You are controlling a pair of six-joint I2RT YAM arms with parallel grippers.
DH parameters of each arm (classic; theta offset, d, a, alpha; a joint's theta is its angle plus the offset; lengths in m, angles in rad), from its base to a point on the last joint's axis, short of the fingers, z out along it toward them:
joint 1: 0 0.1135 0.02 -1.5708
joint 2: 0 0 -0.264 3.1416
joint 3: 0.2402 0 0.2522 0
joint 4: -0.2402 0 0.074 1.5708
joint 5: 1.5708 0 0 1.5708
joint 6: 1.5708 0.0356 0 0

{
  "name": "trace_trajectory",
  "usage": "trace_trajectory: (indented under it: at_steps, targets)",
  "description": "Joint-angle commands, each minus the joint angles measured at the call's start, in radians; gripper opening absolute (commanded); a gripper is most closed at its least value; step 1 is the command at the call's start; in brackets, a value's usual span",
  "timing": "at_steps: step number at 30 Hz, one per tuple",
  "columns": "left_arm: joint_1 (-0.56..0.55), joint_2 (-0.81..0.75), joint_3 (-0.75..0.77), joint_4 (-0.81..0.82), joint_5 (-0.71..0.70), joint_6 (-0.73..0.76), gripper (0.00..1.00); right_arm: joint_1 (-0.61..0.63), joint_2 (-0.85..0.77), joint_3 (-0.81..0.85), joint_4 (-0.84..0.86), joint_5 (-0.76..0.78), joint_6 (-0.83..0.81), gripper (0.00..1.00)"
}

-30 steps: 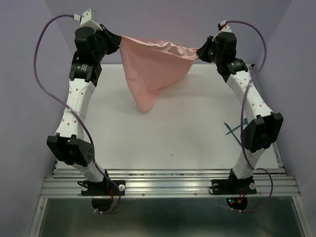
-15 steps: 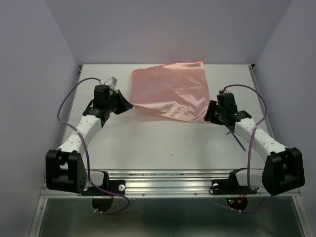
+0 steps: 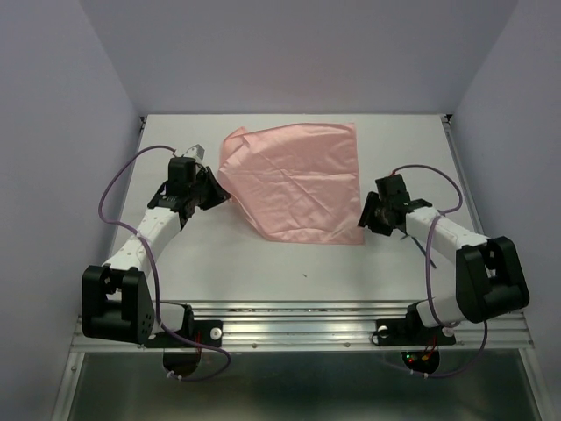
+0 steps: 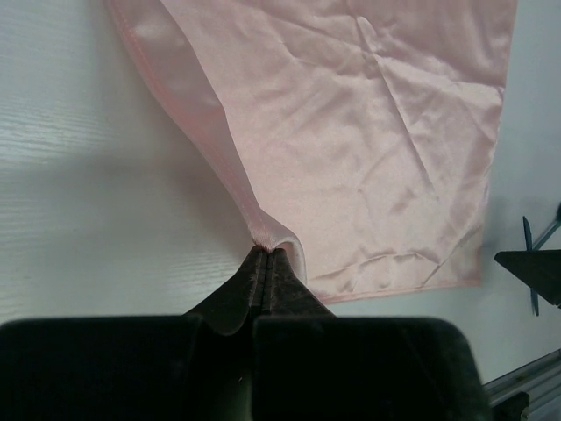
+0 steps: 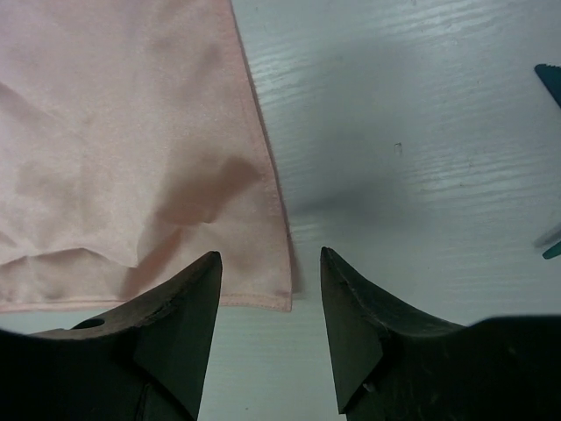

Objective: Fold the napkin into a case and place the utensils inside
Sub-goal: Flatten out the napkin at the center of the board.

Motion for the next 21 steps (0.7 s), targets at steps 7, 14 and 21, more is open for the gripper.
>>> trace_trajectory:
  at_steps: [7,14,21]
  targets:
    - [-0.004,-0.021,-0.017,0.034,-0.014,0.002,0.00,-0.004,0.036,-0.132,0.131,-0.084,0.088,0.64]
    - [-0.004,-0.015,-0.009,0.034,-0.016,-0.004,0.00,-0.004,0.007,-0.215,0.177,-0.147,0.152,0.51]
    - [-0.004,-0.015,-0.011,0.040,-0.014,-0.010,0.00,0.041,-0.056,-0.228,0.147,-0.084,0.194,0.50]
